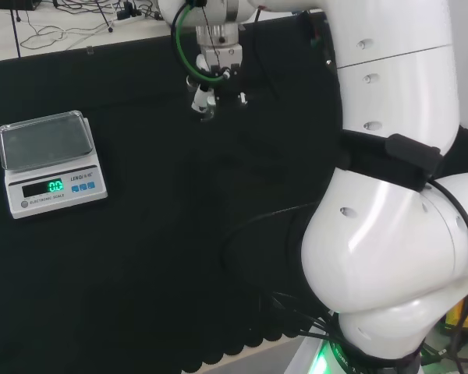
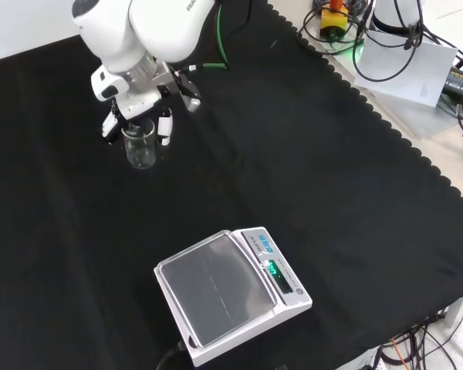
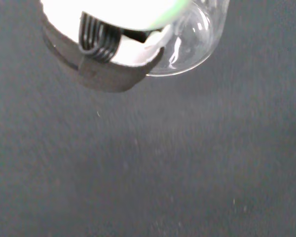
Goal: Put the beaker on the electronic balance.
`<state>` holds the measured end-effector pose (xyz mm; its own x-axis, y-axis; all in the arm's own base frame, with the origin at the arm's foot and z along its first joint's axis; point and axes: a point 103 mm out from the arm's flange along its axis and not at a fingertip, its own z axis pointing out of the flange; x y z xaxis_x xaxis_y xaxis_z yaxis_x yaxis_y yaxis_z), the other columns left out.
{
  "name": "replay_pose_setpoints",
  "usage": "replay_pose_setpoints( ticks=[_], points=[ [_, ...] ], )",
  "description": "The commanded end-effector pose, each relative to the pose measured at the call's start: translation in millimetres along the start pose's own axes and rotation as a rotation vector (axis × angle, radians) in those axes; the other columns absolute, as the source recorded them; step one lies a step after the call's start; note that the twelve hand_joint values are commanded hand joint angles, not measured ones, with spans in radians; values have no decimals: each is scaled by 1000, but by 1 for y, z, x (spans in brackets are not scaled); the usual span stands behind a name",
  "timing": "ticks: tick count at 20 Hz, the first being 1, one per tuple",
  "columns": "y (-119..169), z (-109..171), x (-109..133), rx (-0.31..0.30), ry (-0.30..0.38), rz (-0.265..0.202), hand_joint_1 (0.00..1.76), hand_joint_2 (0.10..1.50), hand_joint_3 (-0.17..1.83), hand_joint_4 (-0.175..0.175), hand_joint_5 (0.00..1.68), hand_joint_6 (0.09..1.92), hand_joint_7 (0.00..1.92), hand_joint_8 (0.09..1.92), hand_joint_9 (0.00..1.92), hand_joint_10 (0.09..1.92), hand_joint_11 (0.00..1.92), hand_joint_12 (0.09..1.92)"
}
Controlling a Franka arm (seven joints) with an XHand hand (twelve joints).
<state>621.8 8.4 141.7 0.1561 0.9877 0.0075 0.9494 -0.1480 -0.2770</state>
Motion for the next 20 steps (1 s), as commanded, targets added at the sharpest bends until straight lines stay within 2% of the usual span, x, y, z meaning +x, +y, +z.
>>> replay_pose_setpoints(
  ticks=[1, 3, 6, 7, 11, 19, 20],
  points=[
    [-15, -28, 15, -32, -13, -33, 1131, 1023, 451, -175, 750, 1429, 675, 1517, 970, 1266, 1179, 965],
    [-17, -28, 24, -24, -9, -45, 1171, 1143, 238, -175, 708, 1441, 707, 1480, 970, 1266, 1175, 969],
    [-20, -27, 47, -22, -10, -87, 1185, 1202, 125, -175, 694, 1441, 719, 1463, 971, 1265, 1173, 971],
    [-21, -27, 56, -22, -10, -104, 1171, 1173, 174, -102, 715, 1419, 727, 1464, 977, 1255, 1177, 963],
    [-28, -24, 102, -11, -10, -186, 1187, 1196, 130, -167, 701, 1430, 727, 1455, 975, 1264, 1171, 971],
    [-47, -24, 218, -6, -35, -385, 1190, 1206, 105, -175, 703, 1427, 730, 1448, 979, 1267, 1165, 973],
    [-48, -24, 229, -5, -39, -403, 1176, 1163, 181, -102, 729, 1403, 738, 1453, 987, 1254, 1169, 965]
  ],
)
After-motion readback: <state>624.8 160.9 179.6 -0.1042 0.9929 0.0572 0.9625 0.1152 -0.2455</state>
